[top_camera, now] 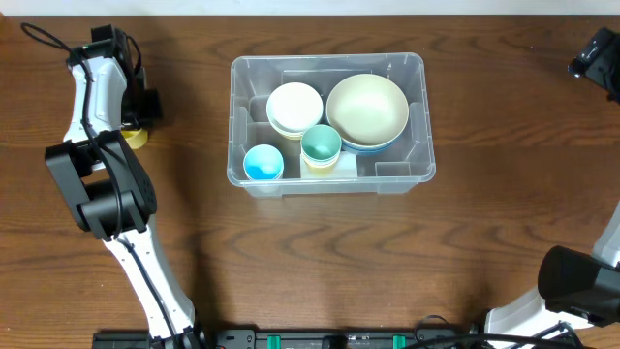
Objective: Pack container
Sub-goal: 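Grasp the yellow cup rim with the left gripper, then carry the yellow cup and lower it into the blue cup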
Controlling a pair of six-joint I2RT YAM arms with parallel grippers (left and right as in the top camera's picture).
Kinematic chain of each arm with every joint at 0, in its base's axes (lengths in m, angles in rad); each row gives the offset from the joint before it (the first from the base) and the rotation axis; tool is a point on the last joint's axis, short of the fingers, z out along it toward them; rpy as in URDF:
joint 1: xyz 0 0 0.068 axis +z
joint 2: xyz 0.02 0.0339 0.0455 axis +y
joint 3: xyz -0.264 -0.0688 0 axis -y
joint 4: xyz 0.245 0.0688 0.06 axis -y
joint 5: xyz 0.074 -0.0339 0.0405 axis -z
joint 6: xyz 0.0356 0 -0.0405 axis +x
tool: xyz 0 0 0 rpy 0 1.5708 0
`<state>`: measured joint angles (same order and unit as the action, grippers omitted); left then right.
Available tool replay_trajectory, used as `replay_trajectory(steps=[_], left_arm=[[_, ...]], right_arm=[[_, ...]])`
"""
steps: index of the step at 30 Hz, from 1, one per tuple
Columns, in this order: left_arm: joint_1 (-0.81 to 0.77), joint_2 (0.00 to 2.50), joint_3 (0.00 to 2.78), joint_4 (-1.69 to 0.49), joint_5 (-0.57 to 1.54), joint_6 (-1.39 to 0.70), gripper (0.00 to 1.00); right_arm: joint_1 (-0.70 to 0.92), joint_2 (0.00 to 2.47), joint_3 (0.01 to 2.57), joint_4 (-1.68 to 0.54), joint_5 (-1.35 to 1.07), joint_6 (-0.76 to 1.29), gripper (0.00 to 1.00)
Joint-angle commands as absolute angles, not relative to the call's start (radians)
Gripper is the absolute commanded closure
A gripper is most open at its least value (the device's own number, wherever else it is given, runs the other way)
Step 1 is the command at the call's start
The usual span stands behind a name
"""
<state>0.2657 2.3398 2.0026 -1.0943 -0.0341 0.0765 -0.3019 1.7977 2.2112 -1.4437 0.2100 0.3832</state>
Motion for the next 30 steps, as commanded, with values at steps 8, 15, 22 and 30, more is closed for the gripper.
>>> replay_trajectory(steps=[8,15,22,30], left_arm=[[0.221,2.294,1.994,-1.262,-0.01,-0.075,0.94],[0.138,2.126,1.994,-1.322,0.083,-0.1,0.94],[0.048,1.879,1.994,-1.376,0.131,-0.1,0.94],[-0.124,1.734,1.994,-1.392,0.172,-0.099,0.94]], right_arm=[[-0.307,1.779,2.223,-1.444,0.216,0.396,0.01],[-0.307,1.779,2.223,-1.445,0.216,0.396,0.01],[-0.307,1.779,2.223,-1.445,0.216,0.396,0.01],[-0.307,1.779,2.223,-1.444,0.216,0.396,0.01]])
